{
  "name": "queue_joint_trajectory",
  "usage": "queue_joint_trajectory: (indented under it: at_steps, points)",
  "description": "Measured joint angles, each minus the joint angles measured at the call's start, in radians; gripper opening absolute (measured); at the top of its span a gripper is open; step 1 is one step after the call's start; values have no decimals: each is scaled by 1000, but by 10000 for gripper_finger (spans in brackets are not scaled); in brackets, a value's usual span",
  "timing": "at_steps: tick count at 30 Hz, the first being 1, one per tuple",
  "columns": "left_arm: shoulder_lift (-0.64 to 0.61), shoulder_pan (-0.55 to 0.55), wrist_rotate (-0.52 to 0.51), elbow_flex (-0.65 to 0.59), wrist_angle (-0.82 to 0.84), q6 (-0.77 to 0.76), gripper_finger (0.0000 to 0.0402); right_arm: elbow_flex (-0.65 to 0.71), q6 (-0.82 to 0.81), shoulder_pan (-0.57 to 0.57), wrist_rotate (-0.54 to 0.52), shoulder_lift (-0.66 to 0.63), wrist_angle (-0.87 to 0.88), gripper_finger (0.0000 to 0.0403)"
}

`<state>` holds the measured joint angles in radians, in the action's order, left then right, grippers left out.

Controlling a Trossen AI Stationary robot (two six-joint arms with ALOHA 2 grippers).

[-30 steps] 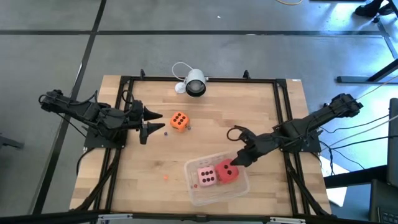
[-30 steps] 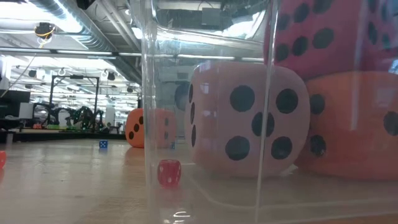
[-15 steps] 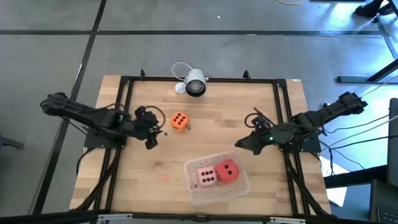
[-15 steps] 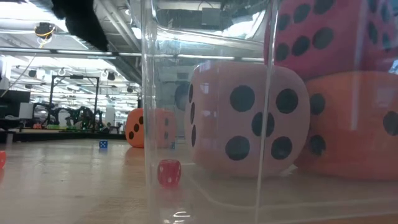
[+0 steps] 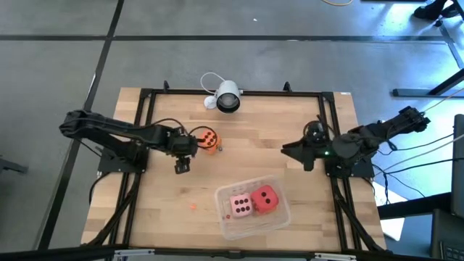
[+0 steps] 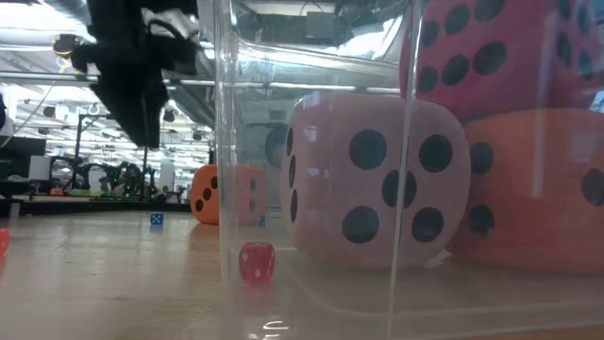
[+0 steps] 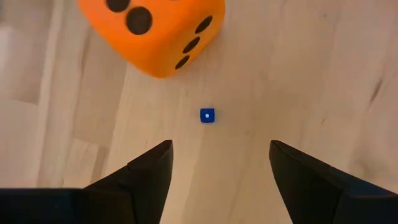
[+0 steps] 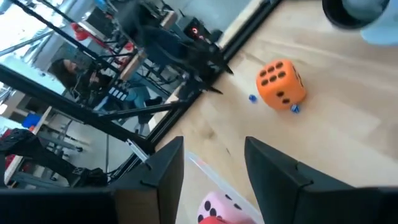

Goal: Pick & Place Dice
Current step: Put the bottom small blue die into the transparent bin

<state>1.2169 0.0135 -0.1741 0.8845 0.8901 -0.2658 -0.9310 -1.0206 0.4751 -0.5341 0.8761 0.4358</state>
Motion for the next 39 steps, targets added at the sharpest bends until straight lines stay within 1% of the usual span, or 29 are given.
queue_joint_trajectory:
  at_steps: [5,8,11,15,18,26,29,33,39]
  points:
    - [98,-40,19,0,-57,34,266,0,95,0,-1,-55,2,164]
    - [157,-57,23,0,-104,22,263,0,137,0,-1,-82,4,164]
    - [209,-70,30,0,-141,4,263,0,143,0,-1,-103,20,164]
    - [258,-71,60,0,-140,-11,263,0,142,0,-1,-119,41,164]
    - [271,-71,89,-1,-140,-10,263,0,142,0,-1,-119,51,164]
    - [272,-75,66,-3,-142,31,265,0,143,0,-1,-119,55,164]
    - [272,-83,70,-39,-191,31,263,0,143,0,-1,-119,55,164]
    - [272,-96,110,-101,-240,-3,260,0,139,0,1,-119,54,164]
    - [269,-96,98,-143,-299,-35,254,0,139,0,11,-119,53,164]
